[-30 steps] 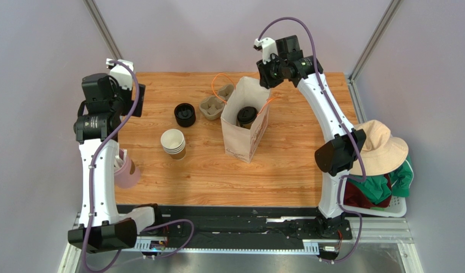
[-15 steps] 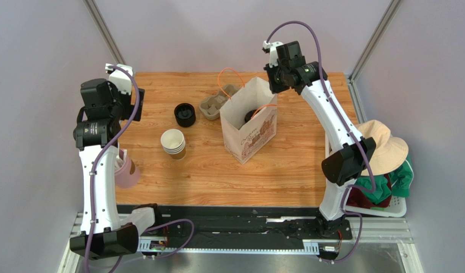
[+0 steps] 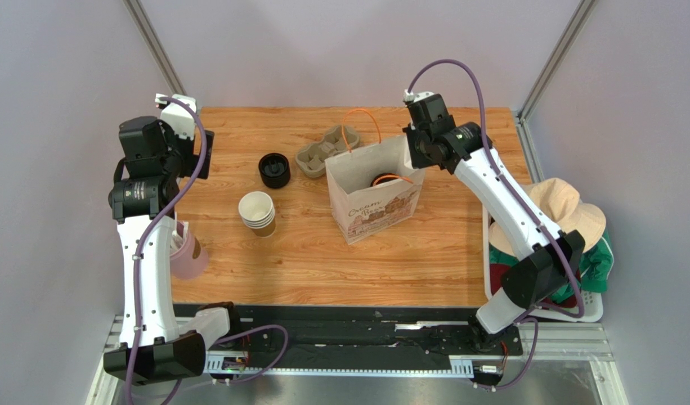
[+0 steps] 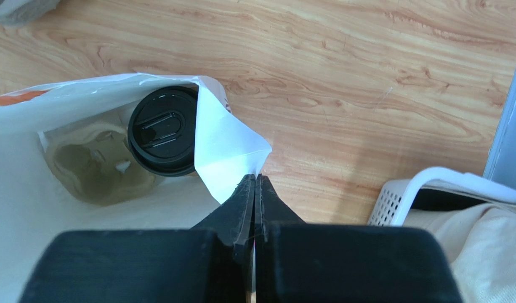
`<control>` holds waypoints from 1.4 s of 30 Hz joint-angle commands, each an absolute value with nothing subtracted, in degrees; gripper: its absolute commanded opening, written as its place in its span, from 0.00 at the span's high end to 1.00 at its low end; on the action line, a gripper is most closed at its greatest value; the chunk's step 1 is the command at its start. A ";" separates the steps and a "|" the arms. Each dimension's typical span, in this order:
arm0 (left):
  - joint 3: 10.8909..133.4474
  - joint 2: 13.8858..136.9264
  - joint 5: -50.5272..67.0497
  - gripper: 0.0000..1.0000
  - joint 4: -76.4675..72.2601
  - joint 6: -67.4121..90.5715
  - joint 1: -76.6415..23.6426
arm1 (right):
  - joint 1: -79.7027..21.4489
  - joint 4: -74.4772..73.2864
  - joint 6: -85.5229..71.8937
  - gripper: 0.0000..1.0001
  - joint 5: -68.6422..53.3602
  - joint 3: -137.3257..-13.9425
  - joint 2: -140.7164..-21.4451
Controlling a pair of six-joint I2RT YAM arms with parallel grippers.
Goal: Pack the takeout coffee
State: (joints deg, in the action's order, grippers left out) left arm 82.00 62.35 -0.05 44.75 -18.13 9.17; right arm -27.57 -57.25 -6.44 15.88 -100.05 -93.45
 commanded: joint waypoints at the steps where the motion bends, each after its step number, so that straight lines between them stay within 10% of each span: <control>1: 82.09 62.31 0.09 0.04 43.15 -17.67 9.93 | -29.44 -53.44 -9.58 1.00 20.30 -95.54 -86.40; 12: 83.50 62.67 -2.37 0.03 44.12 -18.37 10.11 | -29.79 -53.88 -10.20 1.00 23.65 -95.10 -82.71; 16: 83.23 62.05 -3.77 0.02 44.30 -19.16 10.28 | -29.80 -53.44 -8.80 0.58 22.59 -94.04 -81.13; 20: 83.23 61.44 -4.92 0.02 45.09 -20.74 10.81 | -29.79 -54.05 -6.25 0.38 23.29 -95.79 -80.59; 42: 67.59 55.97 18.98 0.16 44.04 -34.45 30.58 | -29.09 -49.04 8.44 0.26 11.51 -106.08 -80.77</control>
